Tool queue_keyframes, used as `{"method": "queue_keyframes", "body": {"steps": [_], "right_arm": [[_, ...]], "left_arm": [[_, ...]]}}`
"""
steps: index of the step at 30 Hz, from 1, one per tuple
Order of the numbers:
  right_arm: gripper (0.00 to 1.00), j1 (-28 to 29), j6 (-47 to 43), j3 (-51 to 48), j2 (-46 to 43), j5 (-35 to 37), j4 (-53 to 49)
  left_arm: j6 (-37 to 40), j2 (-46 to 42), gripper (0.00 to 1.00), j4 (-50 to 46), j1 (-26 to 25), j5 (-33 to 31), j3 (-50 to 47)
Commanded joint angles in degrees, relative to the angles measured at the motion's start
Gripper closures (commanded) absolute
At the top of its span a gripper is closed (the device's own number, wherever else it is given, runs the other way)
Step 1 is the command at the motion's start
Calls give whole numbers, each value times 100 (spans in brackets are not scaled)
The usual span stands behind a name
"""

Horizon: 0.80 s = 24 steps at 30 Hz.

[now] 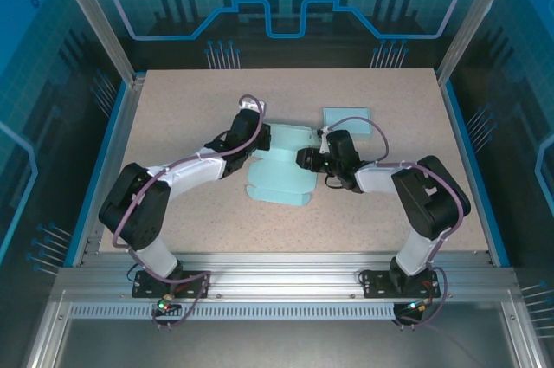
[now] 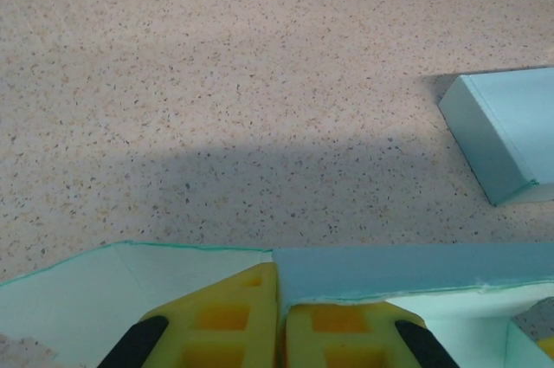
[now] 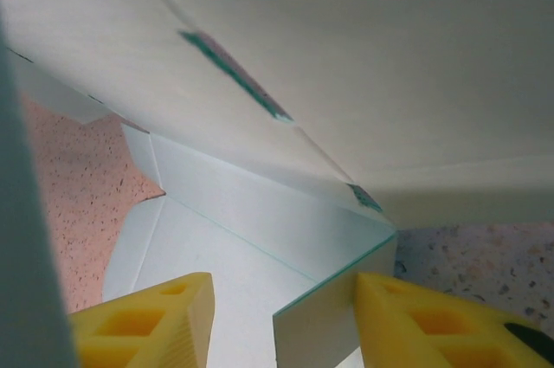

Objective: Fold the paper box

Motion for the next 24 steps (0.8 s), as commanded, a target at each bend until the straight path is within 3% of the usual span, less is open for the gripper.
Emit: {"method": "queue_keyframes", "body": {"steps": [1,14,24], "right_arm": [[51,-117,93,-37,-216,-77,-315],[43,-550,-202,-641,-1763,28,-1526],[39,-1429,-318,-444,-3132,189,-2927]], "left_arm": [[663,148,90,682,-46,24,-193],[1157,308,90,2647,-320,-281,-1174],[1645,660,90,4149,-624,-500,-1296]]}}
